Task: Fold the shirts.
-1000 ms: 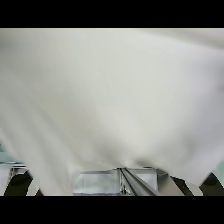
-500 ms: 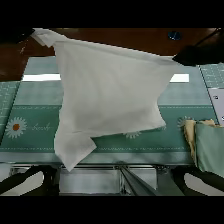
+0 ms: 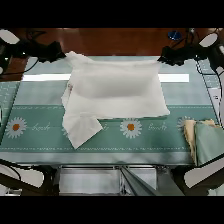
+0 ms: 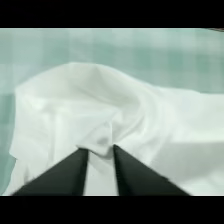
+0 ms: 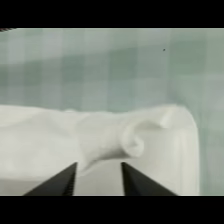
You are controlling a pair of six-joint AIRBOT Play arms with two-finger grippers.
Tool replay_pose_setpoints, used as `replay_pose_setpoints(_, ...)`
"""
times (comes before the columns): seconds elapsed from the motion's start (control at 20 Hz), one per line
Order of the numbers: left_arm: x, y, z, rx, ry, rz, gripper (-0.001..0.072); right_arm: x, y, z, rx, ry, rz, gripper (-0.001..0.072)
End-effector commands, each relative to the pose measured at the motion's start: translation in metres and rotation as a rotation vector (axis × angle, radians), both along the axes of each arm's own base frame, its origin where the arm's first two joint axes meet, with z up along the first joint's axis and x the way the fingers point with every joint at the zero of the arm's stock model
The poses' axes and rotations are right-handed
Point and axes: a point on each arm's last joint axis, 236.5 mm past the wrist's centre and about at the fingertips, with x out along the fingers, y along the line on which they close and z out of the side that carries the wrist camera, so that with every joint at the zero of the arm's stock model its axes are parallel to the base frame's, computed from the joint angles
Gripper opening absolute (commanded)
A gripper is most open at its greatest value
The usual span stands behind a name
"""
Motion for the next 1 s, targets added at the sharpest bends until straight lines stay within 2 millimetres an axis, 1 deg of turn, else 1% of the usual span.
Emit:
replay_pose_setpoints(0.0,-0.007,-0.009,-0.026,-0.034,0.102,-0.005,0.0508,0.005,-0.012,-0.014,0.061,0.047,-0.055,0.0414)
replay_pose_setpoints(0.05,-0.010,0.000,-0.019,-0.035,0.112,-0.007,0.0508,0.001,-0.025,-0.007,0.058,0.050,-0.064,0.0414)
replay_pose_setpoints(0.1,-0.015,0.013,-0.012,-0.034,0.129,-0.011,0.0508,-0.009,-0.044,0.002,0.040,0.061,-0.072,0.0414)
replay_pose_setpoints(0.2,-0.040,0.057,0.000,-0.004,0.197,0.001,0.0508,-0.043,-0.095,0.015,-0.047,0.121,-0.080,0.0412)
replay_pose_setpoints(0.3,-0.084,0.108,0.001,0.061,0.316,0.033,0.0508,-0.086,-0.151,0.018,-0.140,0.222,-0.126,0.0408)
replay_pose_setpoints(0.35,-0.111,0.131,-0.004,0.091,0.387,0.065,0.0508,-0.104,-0.168,0.018,-0.137,0.254,-0.161,0.0407)
replay_pose_setpoints(0.4,-0.139,0.148,-0.012,0.111,0.441,0.108,0.0508,-0.122,-0.177,0.013,-0.108,0.278,-0.208,0.0407)
replay_pose_setpoints(0.45,-0.163,0.158,-0.023,0.106,0.474,0.159,0.0508,-0.137,-0.178,0.004,-0.077,0.287,-0.248,0.0407)
replay_pose_setpoints(0.5,-0.187,0.162,-0.037,0.086,0.496,0.212,0.0508,-0.153,-0.173,-0.011,-0.038,0.292,-0.287,0.0408)
replay_pose_setpoints(0.55,-0.214,0.160,-0.055,0.054,0.515,0.266,0.0507,-0.168,-0.160,-0.027,0.015,0.292,-0.315,0.0408)
replay_pose_setpoints(0.6,-0.240,0.150,-0.073,0.000,0.534,0.313,0.0507,-0.180,-0.145,-0.040,0.062,0.283,-0.324,0.0407)
replay_pose_setpoints(0.65,-0.263,0.133,-0.089,-0.064,0.549,0.323,0.0507,-0.191,-0.131,-0.052,0.116,0.280,-0.337,0.0408)
replay_pose_setpoints(0.7,-0.285,0.112,-0.104,-0.140,0.575,0.327,0.0507,-0.199,-0.119,-0.060,0.160,0.279,-0.344,0.0408)
replay_pose_setpoints(0.75,-0.301,0.092,-0.116,-0.209,0.597,0.327,0.0507,-0.205,-0.108,-0.066,0.194,0.281,-0.342,0.0407)
replay_pose_setpoints(0.8,-0.314,0.076,-0.127,-0.262,0.622,0.337,0.0507,-0.209,-0.100,-0.069,0.224,0.286,-0.338,0.0408)
replay_pose_setpoints(0.85,-0.321,0.065,-0.137,-0.302,0.643,0.357,0.0507,-0.212,-0.094,-0.069,0.248,0.291,-0.327,0.0408)
replay_pose_setpoints(0.95,-0.325,0.048,-0.149,-0.382,0.658,0.406,0.0507,-0.213,-0.090,-0.068,0.263,0.297,-0.316,0.0407)
